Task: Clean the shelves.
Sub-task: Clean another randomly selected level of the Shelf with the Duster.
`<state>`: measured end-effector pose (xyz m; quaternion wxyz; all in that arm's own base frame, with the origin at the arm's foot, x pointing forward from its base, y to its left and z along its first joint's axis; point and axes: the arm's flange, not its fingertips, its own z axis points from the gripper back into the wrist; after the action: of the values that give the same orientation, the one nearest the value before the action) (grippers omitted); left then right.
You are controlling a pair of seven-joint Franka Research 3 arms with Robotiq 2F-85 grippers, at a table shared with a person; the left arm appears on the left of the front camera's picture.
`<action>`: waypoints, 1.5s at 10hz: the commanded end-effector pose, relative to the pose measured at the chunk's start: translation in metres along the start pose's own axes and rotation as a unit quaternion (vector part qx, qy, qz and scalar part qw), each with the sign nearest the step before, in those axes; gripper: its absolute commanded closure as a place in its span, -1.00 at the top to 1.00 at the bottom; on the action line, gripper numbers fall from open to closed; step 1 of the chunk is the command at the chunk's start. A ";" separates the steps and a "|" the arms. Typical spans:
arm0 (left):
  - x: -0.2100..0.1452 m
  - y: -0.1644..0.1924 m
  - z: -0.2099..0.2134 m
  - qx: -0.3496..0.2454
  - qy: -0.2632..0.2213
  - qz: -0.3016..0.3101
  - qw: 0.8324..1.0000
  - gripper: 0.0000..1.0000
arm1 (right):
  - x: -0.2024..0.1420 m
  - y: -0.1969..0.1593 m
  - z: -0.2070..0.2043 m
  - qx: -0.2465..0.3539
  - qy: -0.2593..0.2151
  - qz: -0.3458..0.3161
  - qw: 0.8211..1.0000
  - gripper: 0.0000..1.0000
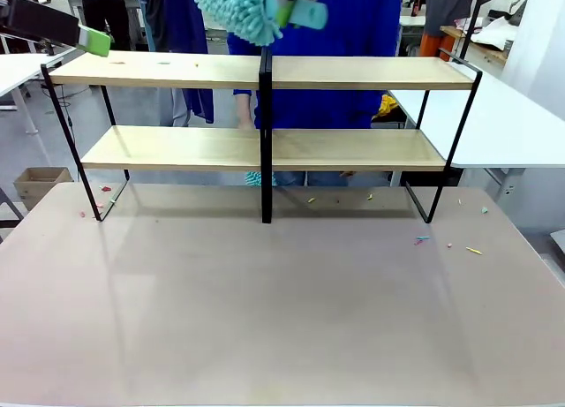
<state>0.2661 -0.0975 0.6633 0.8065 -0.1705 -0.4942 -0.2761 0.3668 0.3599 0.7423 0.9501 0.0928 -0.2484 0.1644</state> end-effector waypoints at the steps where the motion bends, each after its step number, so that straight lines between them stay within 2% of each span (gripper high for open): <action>1: -0.002 0.001 0.000 -0.003 -0.001 -0.002 1.000 1.00 | 0.030 0.024 -0.017 -0.006 0.013 -0.034 0.999 -0.74; 4: -0.002 0.001 0.000 -0.003 -0.001 -0.002 1.000 1.00 | 0.043 0.031 -0.057 0.010 0.040 -0.049 0.998 -0.74; 8: -0.002 0.001 0.000 -0.003 -0.001 -0.002 1.000 1.00 | 0.052 0.030 -0.081 0.035 0.056 -0.053 0.996 -0.74; 14: -0.002 0.001 0.000 -0.003 -0.001 -0.002 1.000 1.00 | 0.091 0.069 -0.116 0.100 0.079 0.036 0.991 -0.74; 15: -0.002 0.001 0.000 -0.003 -0.001 -0.002 1.000 1.00 | 0.097 0.079 -0.118 0.115 0.100 0.071 0.986 -0.74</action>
<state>0.2661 -0.0973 0.6634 0.8064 -0.1707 -0.4944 -0.2760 0.4607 0.4754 0.6780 0.9475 0.1613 -0.1582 0.2262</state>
